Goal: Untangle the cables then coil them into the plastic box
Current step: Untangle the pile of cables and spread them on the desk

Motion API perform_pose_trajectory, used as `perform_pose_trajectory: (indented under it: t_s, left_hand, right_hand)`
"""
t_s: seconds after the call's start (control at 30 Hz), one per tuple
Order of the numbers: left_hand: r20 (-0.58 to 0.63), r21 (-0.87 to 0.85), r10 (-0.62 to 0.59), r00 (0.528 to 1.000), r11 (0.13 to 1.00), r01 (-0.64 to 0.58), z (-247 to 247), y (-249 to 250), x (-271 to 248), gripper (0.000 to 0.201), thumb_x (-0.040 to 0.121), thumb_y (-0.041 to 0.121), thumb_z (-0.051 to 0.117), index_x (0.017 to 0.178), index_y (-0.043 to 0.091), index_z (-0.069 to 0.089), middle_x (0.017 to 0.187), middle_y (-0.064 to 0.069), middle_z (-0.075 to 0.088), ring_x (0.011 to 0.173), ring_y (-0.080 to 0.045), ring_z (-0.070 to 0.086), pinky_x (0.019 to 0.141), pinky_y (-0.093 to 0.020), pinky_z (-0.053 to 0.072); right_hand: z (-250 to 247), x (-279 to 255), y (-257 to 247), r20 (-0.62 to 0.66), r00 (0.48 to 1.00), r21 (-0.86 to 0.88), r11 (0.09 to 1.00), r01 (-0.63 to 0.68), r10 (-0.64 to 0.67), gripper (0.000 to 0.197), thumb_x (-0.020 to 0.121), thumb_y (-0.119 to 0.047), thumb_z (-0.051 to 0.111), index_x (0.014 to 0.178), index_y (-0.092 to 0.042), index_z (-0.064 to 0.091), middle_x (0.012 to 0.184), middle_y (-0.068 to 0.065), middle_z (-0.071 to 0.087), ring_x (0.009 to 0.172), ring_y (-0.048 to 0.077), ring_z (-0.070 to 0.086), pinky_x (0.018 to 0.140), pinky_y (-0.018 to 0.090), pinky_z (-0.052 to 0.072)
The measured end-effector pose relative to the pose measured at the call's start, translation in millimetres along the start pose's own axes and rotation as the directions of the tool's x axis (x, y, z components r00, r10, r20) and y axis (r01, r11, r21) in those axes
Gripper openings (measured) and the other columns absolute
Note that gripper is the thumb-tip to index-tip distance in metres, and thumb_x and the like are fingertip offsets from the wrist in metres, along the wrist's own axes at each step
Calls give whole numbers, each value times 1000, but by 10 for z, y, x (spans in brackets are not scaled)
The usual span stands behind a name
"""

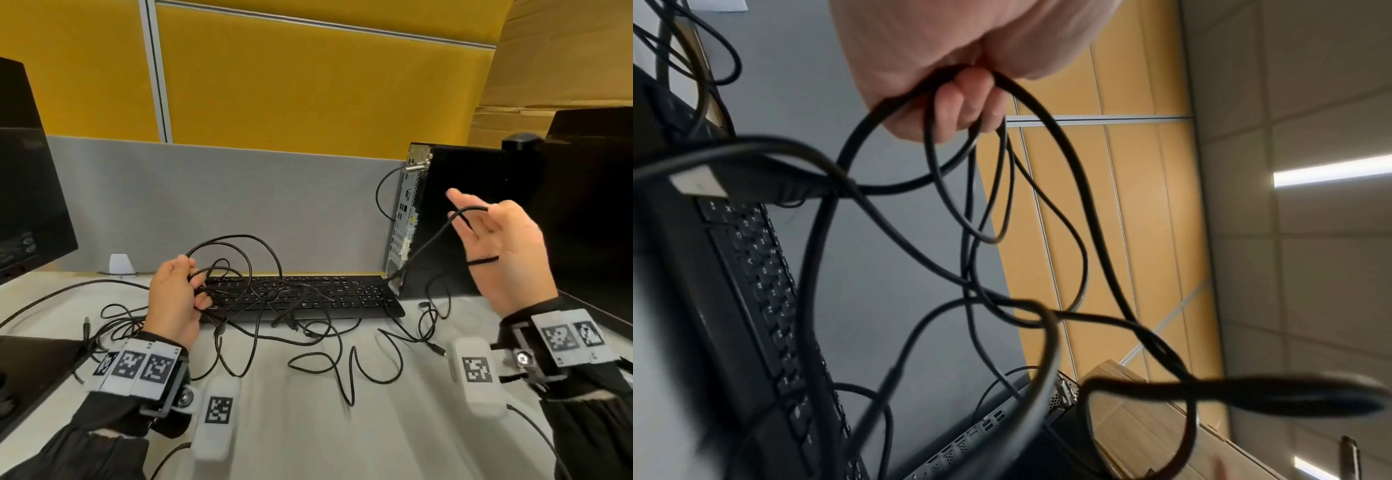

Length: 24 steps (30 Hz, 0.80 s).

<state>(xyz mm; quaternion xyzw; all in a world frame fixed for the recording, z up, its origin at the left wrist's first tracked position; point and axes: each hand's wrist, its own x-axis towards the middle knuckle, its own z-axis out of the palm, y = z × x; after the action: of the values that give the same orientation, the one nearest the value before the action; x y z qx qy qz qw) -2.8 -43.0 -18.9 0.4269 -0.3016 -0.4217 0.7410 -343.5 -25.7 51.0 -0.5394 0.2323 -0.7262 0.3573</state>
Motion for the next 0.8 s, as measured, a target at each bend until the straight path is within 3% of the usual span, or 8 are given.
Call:
perform_pose_trajectory:
  t_s: [0.1,0.2,0.3,0.37,0.43,0.5,0.67,0.8]
  left_hand:
    - [-34,-14,-1,999,1000,0,-3,14,-10,27,102,23,31,78,19,42,61,4,32,36,-3,30,33,-15,24]
    - [-64,-51,5,998,999,-9,0,55,-22,27,102,23,30,77,19,41,62,4,30,38,-2,31,33,-14,23]
    - [-69,-112,8,998,994,-16,-9,127,-18,27,101,22,30,76,19,40,60,5,29,33,-1,28,34,-14,22]
    - [-71,-131,-4,997,991,-5,-19,161,-15,28,101,23,30,75,19,40,60,5,28,32,-2,25,34,-14,21]
    - [-73,-133,-5,997,991,-5,-28,184,-9,27,101,23,31,76,19,40,61,5,29,32,-2,24,34,-14,21]
    - [-75,-136,6,997,991,-17,-30,207,-15,26,101,22,31,76,19,40,61,5,28,32,-2,24,34,-14,21]
    - [-56,-158,20,998,987,-28,-11,235,-54,26,101,21,32,78,18,42,61,5,28,32,-2,23,34,-14,19]
    - [-74,-144,47,996,988,-57,-23,260,-42,24,101,22,34,79,19,43,64,4,30,34,-2,26,33,-14,17]
  right_hand:
    - [287,-43,-128,175,977,262,951,-162,118,42,96,-13,36,57,-22,47,47,-7,50,45,8,54,73,30,55]
    - [447,-88,-73,403,866,-242,947,-212,297,24,91,-26,53,70,-22,42,48,3,41,32,10,29,37,17,36]
    - [577,-205,126,526,610,-815,556,163,593,45,76,-47,67,112,-35,43,90,0,70,51,5,54,57,21,47]
    - [634,-309,282,461,454,-873,298,386,763,73,77,-57,64,138,-38,28,122,-6,62,73,-4,59,83,23,49]
    - [634,-365,377,409,398,-872,223,436,821,64,83,-55,59,140,-35,35,118,-6,64,88,6,63,91,28,46]
    - [587,-360,417,405,452,-869,181,461,795,52,88,-49,56,136,-37,42,104,-10,67,90,10,64,86,27,48]
    - [460,-275,572,336,748,-878,-98,469,572,86,84,-51,60,144,-43,-1,123,5,51,101,26,60,81,38,50]
    - [400,-182,653,265,903,-964,56,261,339,77,85,-50,60,139,-30,9,84,-1,57,76,21,62,67,34,52]
